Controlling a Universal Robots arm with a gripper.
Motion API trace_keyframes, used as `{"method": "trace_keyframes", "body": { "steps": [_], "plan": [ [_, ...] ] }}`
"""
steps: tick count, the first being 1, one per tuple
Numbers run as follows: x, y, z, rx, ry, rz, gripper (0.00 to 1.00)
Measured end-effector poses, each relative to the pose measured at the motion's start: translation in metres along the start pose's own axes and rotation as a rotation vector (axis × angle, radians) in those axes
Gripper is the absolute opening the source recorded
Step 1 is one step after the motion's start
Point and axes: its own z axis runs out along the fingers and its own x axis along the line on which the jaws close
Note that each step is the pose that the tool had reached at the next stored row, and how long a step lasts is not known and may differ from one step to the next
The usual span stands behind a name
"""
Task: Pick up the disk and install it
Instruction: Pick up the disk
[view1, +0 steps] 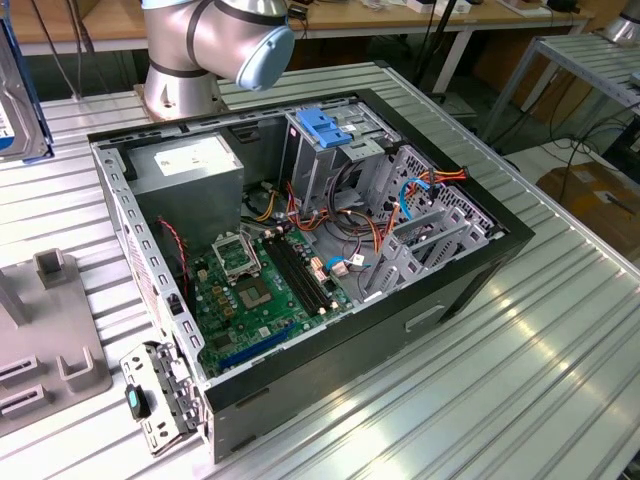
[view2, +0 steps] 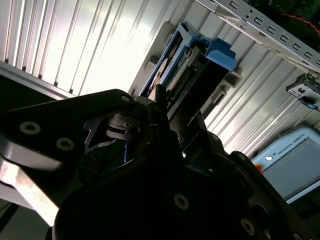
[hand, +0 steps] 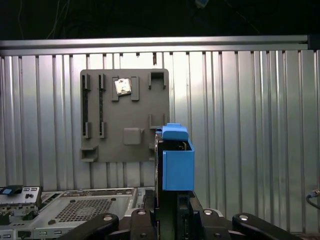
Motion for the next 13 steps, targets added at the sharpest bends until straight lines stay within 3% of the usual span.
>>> {"method": "trace_keyframes", "body": {
  "steps": [13],
  "plan": [
    [-0.0005, -0.0151, -0.0002, 0.0001, 0.0, 0.0, 0.35]
  ]
}}
